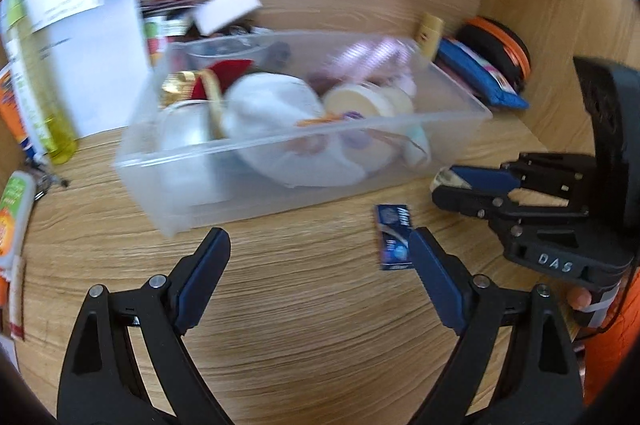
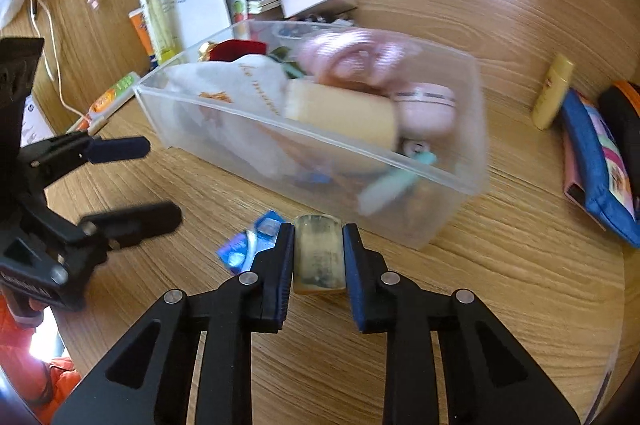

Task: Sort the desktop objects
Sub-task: 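Grasp the blue Max card box with the left tool while the right holds the beige block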

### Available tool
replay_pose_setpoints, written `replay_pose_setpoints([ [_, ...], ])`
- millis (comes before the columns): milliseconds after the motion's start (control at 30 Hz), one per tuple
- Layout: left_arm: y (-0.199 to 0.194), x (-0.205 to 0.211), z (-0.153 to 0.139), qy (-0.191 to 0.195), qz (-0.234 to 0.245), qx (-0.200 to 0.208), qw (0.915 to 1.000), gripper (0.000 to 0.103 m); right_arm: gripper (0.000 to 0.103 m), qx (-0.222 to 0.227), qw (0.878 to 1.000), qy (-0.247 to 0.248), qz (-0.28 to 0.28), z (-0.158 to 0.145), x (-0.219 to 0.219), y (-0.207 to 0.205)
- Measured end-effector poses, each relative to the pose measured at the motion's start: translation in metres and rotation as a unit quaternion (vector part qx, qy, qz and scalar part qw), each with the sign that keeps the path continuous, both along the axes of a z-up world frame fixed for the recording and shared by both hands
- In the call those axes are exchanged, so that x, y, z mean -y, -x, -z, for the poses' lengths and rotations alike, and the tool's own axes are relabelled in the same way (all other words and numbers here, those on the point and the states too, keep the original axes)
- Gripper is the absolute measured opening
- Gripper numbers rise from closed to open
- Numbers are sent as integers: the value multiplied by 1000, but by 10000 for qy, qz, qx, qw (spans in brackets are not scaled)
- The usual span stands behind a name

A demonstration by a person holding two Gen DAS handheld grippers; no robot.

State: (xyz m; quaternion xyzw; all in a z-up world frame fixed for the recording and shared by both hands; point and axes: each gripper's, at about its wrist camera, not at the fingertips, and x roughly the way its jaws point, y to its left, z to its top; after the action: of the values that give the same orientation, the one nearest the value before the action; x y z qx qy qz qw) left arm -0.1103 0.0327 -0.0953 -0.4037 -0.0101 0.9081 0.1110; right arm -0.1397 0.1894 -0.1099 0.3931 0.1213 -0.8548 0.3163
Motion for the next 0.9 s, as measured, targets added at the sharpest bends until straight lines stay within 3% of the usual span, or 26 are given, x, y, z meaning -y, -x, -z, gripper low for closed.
replay_pose_setpoints([
  [267,13,-37,11,319,224,147,9991,88,22,10,9997,144,196,3,-29,2],
  [333,15,-41,13,367,269,188,9988,76,22,16,9996,184,192,4,-31,2],
  [767,23,-58,26,620,263,263,9974,54,22,80,9995,287,99,5,-34,2],
  [900,23,-57,26,609,283,227,9975,33,22,83,9995,298,116,4,-35,3],
])
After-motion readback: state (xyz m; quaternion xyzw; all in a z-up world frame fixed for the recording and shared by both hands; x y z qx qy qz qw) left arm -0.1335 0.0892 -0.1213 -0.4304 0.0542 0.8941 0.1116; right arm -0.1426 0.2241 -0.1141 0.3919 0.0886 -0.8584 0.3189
